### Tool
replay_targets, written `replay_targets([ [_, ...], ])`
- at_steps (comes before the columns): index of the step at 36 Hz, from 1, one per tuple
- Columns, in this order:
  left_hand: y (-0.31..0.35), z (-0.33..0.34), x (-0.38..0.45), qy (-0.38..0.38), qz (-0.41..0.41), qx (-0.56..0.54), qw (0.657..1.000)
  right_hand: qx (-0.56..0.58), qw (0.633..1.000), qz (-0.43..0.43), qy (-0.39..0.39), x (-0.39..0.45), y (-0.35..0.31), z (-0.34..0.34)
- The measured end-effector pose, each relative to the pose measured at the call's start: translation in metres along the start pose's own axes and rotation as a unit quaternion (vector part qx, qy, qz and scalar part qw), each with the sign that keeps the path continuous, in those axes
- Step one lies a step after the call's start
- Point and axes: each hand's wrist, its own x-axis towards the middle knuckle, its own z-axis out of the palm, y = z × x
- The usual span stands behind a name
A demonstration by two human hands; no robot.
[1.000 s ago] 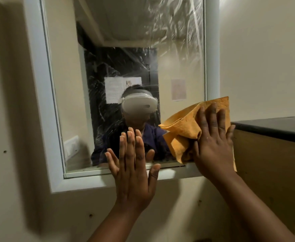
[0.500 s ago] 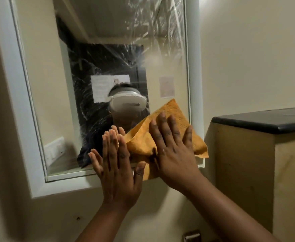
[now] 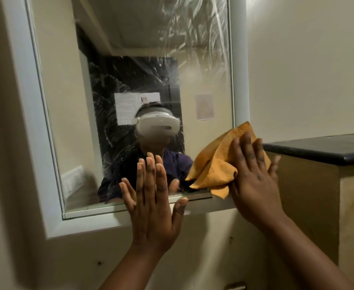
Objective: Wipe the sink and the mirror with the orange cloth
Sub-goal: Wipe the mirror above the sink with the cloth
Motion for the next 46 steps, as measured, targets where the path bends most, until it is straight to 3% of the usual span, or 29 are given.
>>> replay_targets([
  [8, 0.012, 0.006, 0.004, 0.000, 0.010, -0.012, 1.000, -0.024, 0.999, -0.011, 0.033, 0.004, -0.002, 0.007],
  [16, 0.014, 0.007, 0.004, 0.050, -0.004, -0.070, 0.996, -0.002, 0.986, -0.164, 0.012, 0.013, -0.054, 0.015],
  [23, 0.011, 0.007, 0.004, 0.069, -0.015, -0.107, 0.992, -0.003, 0.976, -0.216, 0.009, 0.021, -0.063, 0.018],
  [29, 0.011, 0.007, 0.002, 0.071, -0.036, -0.105, 0.991, -0.012, 0.989, -0.133, 0.069, 0.039, -0.026, 0.005],
  [35, 0.013, 0.007, 0.003, 0.081, -0.039, -0.108, 0.990, 0.005, 0.992, -0.102, 0.068, 0.039, -0.027, 0.001],
  [46, 0.011, 0.004, 0.007, 0.085, -0.032, -0.102, 0.991, -0.029, 0.979, -0.199, 0.044, 0.021, -0.055, 0.021],
])
